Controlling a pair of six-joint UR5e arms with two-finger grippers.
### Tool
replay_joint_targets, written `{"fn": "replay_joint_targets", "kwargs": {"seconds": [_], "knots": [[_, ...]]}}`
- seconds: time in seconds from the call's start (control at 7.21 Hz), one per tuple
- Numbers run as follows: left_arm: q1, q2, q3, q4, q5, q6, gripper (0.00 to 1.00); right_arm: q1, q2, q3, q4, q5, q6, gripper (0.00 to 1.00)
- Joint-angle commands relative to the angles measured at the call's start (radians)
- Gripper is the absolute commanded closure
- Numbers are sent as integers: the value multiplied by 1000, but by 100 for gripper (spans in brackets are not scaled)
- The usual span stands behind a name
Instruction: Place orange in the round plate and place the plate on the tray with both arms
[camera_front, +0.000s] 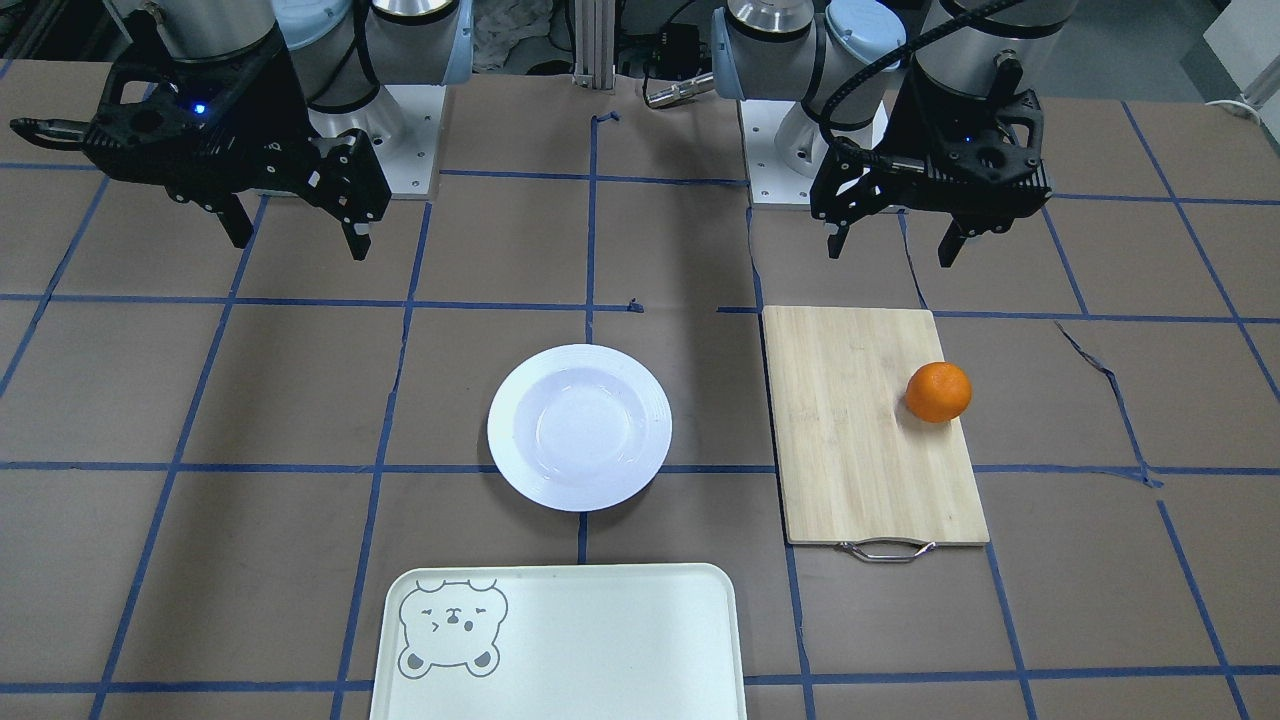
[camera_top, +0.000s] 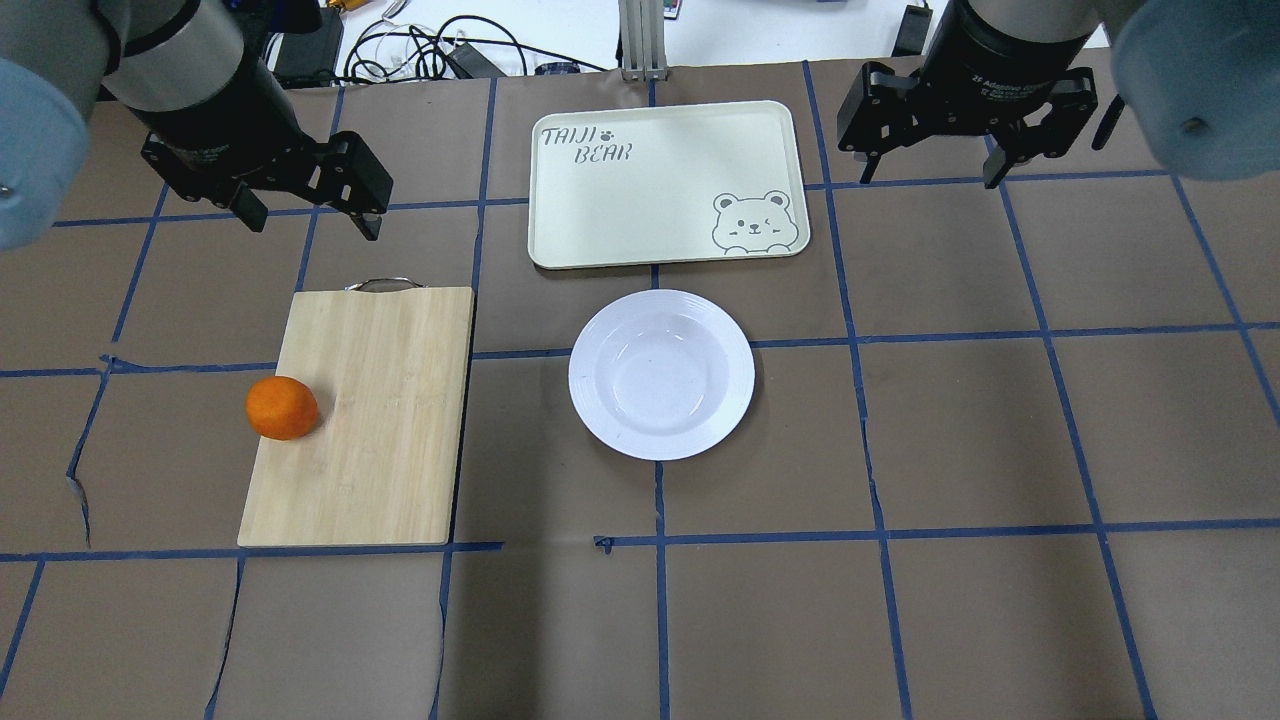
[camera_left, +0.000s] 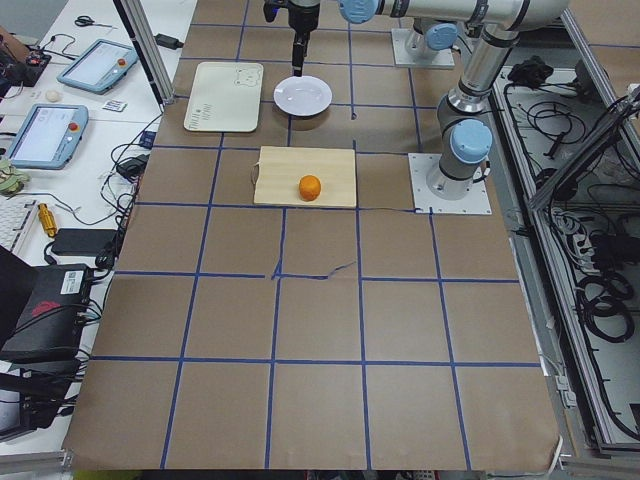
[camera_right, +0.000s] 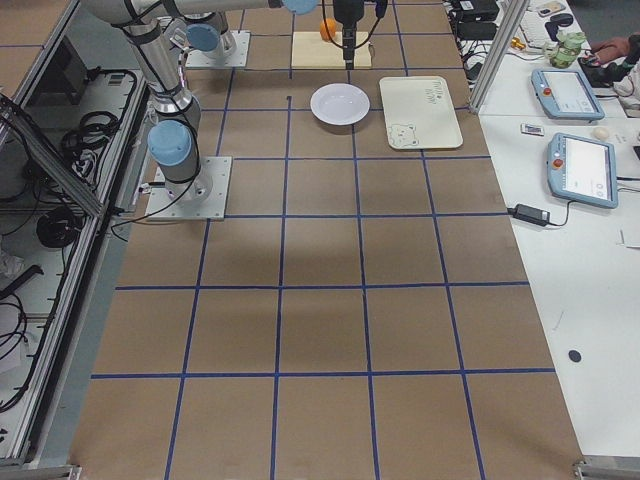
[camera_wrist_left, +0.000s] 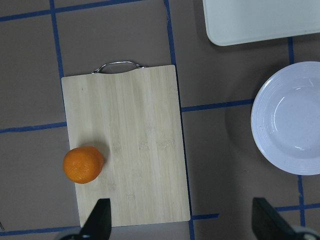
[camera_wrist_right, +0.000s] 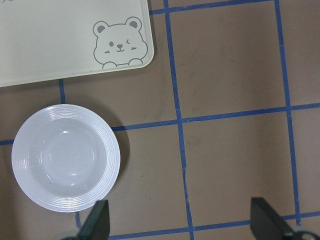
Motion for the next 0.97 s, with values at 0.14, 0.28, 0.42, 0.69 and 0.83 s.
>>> {"fn": "replay_joint_targets", "kwargs": {"seconds": [0.14, 0.28, 0.42, 0.69, 0.83], "knots": [[15, -19, -11, -10, 1, -5, 0, 1, 0, 0, 2, -2, 0, 0], [47, -34, -27, -14, -2, 5, 0, 2, 0, 0, 1, 0, 0, 0], [69, -57, -66, -1, -1, 40, 0, -1, 0, 0, 2, 0, 0, 0], [95, -103, -196, 119, 124, 58, 0, 2, 0, 0, 2, 0, 0, 0], [127, -126, -270, 203, 168, 91, 0, 1, 0, 0, 2, -2, 0, 0]]}}
